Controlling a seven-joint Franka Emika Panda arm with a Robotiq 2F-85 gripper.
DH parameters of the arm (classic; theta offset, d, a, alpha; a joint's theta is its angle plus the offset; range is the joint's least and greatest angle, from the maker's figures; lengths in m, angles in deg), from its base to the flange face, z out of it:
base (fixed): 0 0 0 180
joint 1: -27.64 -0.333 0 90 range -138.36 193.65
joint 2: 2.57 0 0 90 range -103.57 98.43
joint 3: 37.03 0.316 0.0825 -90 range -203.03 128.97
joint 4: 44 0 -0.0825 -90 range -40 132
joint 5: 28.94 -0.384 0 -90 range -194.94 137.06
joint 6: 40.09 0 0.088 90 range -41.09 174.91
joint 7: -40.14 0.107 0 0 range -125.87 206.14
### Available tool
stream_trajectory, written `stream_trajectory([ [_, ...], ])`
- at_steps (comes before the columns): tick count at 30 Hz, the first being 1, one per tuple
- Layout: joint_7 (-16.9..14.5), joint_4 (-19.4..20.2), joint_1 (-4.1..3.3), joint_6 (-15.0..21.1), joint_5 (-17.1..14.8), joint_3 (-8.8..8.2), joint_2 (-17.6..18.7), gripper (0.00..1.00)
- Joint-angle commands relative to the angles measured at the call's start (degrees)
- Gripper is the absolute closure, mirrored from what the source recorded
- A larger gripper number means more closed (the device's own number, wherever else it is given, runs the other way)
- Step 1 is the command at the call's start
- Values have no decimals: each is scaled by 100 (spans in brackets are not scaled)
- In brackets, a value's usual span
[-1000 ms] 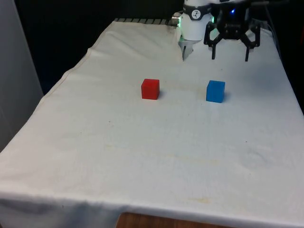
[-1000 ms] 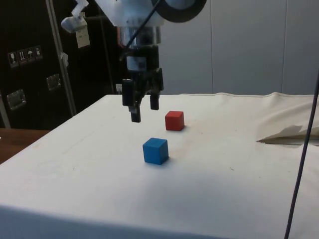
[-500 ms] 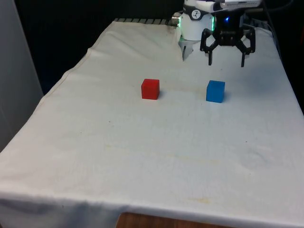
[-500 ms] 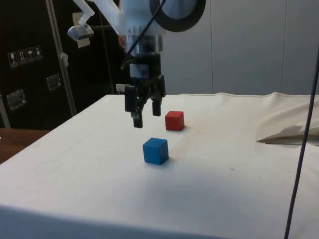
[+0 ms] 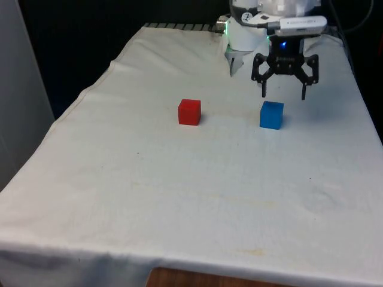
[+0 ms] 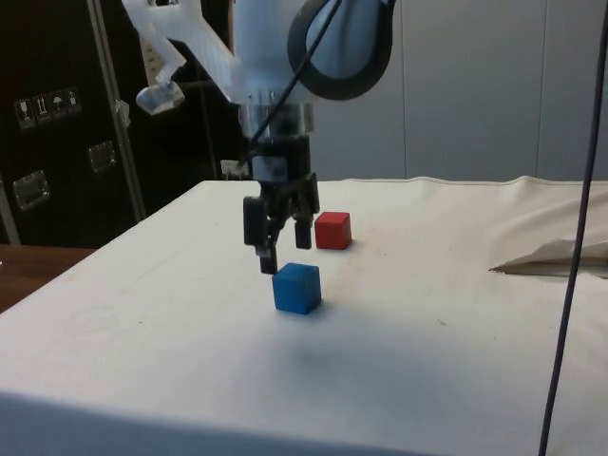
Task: Stack the two cubes.
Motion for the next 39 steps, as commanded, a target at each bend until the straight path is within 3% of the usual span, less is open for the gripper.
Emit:
stream_trajectory([
  [1,0,-11,0,34,6,0,52,0],
  [3,29,-57,-17,189,29,-11,241,0],
  [12,11,-115,-11,258,23,-23,470,0],
  [27,-46,-109,0,201,6,-80,504,0],
  [37,149,-178,-92,11,183,-143,435,0],
  [38,34,-189,-29,69,80,-69,481,0],
  [39,178,-178,-92,-11,206,-143,413,0],
])
